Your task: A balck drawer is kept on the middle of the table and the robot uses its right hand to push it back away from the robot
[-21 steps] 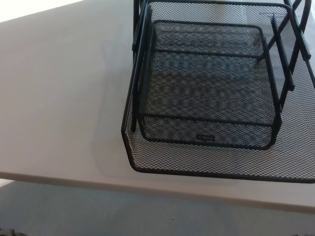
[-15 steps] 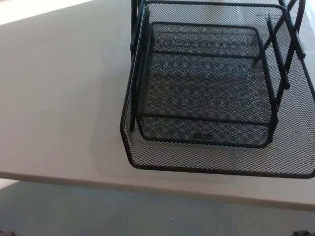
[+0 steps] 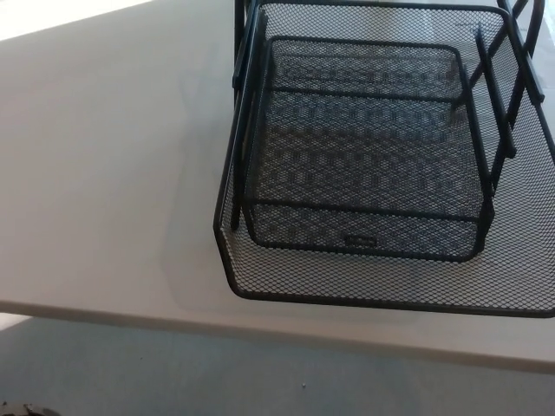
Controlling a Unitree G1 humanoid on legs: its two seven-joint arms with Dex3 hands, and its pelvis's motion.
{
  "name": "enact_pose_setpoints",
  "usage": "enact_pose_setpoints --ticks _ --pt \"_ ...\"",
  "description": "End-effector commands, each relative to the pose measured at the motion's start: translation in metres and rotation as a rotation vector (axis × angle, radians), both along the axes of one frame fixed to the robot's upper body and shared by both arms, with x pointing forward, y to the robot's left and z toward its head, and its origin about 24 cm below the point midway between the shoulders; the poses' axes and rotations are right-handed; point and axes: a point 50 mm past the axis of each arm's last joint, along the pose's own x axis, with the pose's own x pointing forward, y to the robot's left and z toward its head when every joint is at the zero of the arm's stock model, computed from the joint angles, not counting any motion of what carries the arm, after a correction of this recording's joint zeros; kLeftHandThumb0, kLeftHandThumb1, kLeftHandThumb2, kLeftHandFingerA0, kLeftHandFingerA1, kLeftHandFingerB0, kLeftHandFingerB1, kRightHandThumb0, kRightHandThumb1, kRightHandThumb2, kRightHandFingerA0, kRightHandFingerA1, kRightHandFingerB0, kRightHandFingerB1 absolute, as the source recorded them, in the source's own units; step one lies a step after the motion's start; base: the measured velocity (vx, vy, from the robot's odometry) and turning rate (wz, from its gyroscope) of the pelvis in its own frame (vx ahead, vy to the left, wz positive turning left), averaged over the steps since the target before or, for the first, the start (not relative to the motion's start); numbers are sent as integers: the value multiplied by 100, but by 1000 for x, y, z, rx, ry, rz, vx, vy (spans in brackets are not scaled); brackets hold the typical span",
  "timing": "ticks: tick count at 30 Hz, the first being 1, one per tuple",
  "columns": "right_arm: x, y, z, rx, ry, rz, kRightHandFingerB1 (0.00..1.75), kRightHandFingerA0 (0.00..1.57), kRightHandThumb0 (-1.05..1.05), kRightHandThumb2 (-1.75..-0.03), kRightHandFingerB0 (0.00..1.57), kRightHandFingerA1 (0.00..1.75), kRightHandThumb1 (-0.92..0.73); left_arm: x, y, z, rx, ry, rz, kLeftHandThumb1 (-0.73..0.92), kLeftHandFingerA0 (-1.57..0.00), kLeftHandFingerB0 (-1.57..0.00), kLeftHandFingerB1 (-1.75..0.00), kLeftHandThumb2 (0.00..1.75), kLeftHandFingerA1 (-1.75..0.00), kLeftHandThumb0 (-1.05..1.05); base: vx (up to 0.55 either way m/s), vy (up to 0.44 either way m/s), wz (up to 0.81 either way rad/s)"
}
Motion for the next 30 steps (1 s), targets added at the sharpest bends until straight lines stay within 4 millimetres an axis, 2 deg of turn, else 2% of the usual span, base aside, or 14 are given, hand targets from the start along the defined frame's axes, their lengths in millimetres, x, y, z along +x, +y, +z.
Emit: enact_pose_setpoints --ticks 1,5,10,11,13,14,15,17,19,20,22,24,25,30 --pt "-36 17 68 182 122 261 31 36 -70 -64 32 35 -78 0 0 7 -130 -13 -43 77 -34 -31 -31 64 -33 -71 0 0 0" --pt "-48 34 100 308 129 378 32 34 -72 -64 32 34 -77 1 0 8 -127 -8 -53 78 -34 -31 -31 64 -33 -71 0 0 0" --pt "-55 48 120 381 75 510 33 37 -76 -66 31 36 -76 1 0 8 -118 -7 -60 79 -35 -31 -31 64 -34 -71 0 0 0" --pt "-57 52 125 400 63 540 42 36 -79 -101 20 50 -67 1 0 8 -116 -6 -61 78 -33 -31 -31 64 -33 -71 0 0 0" --pt "-58 61 136 434 44 603 42 35 -77 -102 18 51 -67 1 0 8 -118 -6 -60 78 -35 -31 -32 64 -34 -71 0 0 0" --pt "-58 66 142 446 38 638 42 35 -77 -102 18 51 -67 1 0 8 -120 -7 -60 78 -35 -31 -32 64 -34 -71 0 0 0" --pt "-58 69 146 454 35 659 32 38 -77 -67 30 35 -77 1 0 7 -122 -4 -57 77 -35 -31 -32 63 -34 -72 0 0 0" --pt "-59 72 151 463 35 679 32 38 -77 -67 30 35 -77 1 0 7 -125 0 -51 77 -35 -31 -32 63 -34 -72 0 0 0" --pt "-55 83 164 482 28 749 32 37 -75 -65 31 35 -82 1 0 6 -141 7 -34 76 -36 -31 -31 64 -34 -70 0 0 0" --pt "-55 85 166 485 27 761 32 36 -75 -65 31 35 -82 1 0 6 -143 7 -32 64 -35 -17 -41 98 -50 -73 0 0 0" --pt "-51 92 172 484 20 792 32 37 -75 -66 31 35 -83 1 0 6 -139 9 -38 64 -35 -18 -40 98 -50 -75 0 0 0" --pt "-47 98 178 478 19 811 33 37 -80 -69 29 37 -78 2 0 7 -132 9 -40 64 -35 -17 -40 98 -50 -75 0 0 0" --pt "-46 100 180 485 18 818 33 37 -80 -69 30 37 -78 3 0 7 -130 9 -42 77 -36 -31 -31 64 -34 -71 0 0 0" --pt "-41 109 191 500 34 869 33 37 -80 -68 29 37 -78 3 -1 7 -124 4 -57 78 -34 -31 -32 63 -33 -71 0 0 0"
